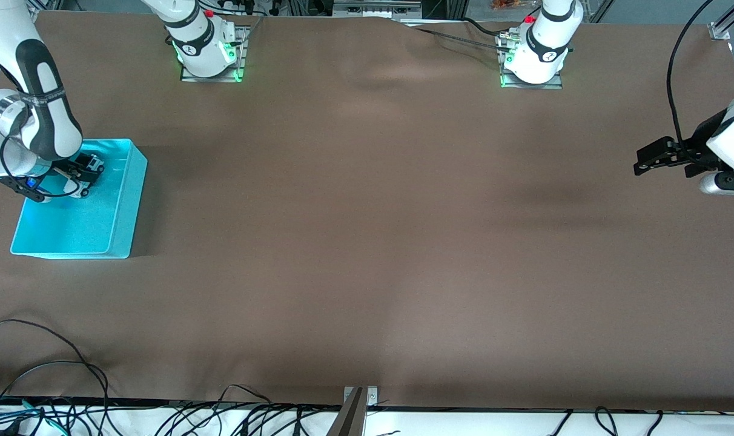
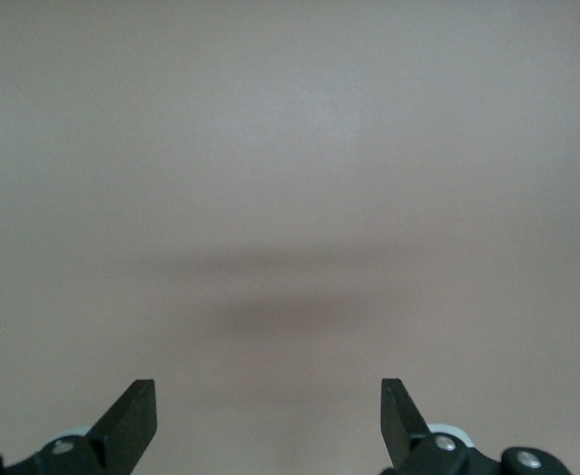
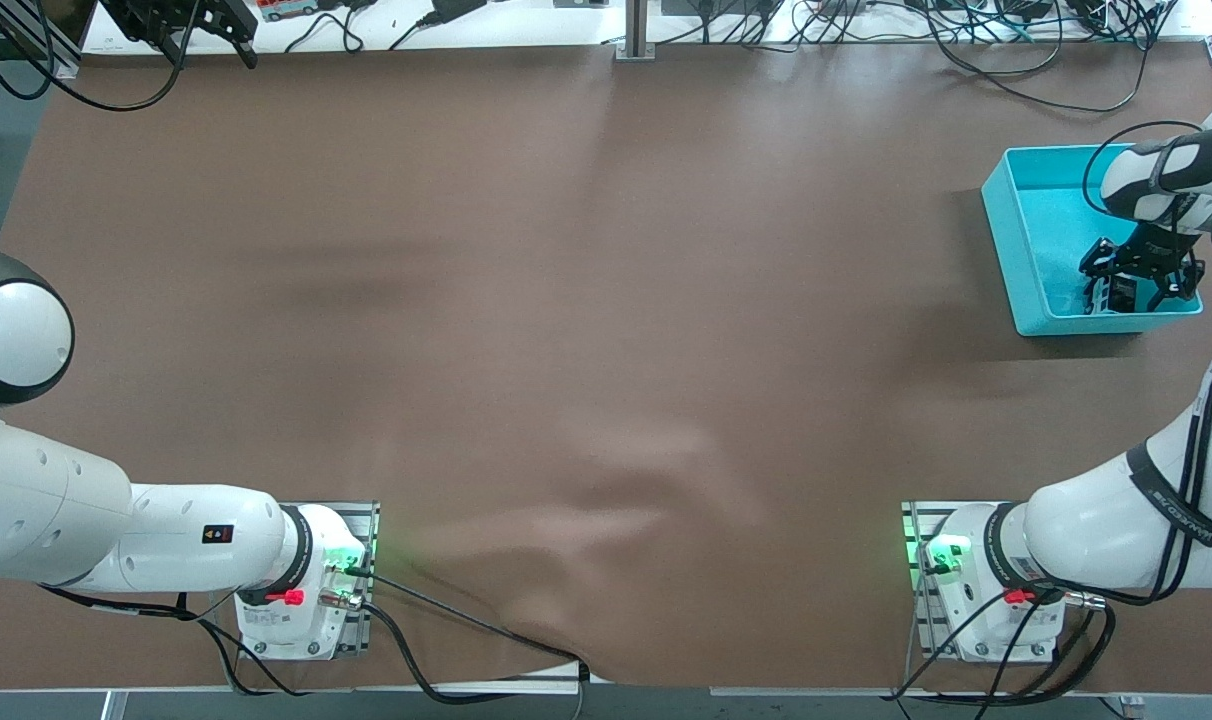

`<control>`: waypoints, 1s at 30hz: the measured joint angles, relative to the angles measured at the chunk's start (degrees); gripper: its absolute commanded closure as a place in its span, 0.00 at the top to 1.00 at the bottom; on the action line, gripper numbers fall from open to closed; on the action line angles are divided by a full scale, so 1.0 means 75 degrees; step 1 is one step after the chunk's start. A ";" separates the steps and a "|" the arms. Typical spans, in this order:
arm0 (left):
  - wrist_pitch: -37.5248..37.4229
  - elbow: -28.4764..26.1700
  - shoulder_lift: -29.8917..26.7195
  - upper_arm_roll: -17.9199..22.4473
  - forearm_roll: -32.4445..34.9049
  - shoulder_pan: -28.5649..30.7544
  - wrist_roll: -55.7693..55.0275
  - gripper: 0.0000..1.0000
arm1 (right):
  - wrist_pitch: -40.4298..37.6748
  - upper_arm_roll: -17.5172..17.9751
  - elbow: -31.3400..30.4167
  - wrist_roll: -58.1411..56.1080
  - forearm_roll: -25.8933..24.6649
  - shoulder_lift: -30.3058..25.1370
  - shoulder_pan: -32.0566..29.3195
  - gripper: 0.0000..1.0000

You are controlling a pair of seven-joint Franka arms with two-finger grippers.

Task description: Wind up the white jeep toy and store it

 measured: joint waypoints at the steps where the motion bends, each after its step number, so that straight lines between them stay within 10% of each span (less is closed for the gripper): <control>1: 0.0000 0.0000 0.0000 0.0000 0.0000 0.0000 0.0000 1.00 | -0.0113 -0.0007 0.0029 0.0000 0.0000 -0.0084 0.0000 1.00; 30: 0.0000 0.0000 0.0029 0.0000 0.0000 0.0000 0.0000 1.00 | -0.3378 0.0665 0.1021 0.0013 -0.0001 -0.2479 0.0018 1.00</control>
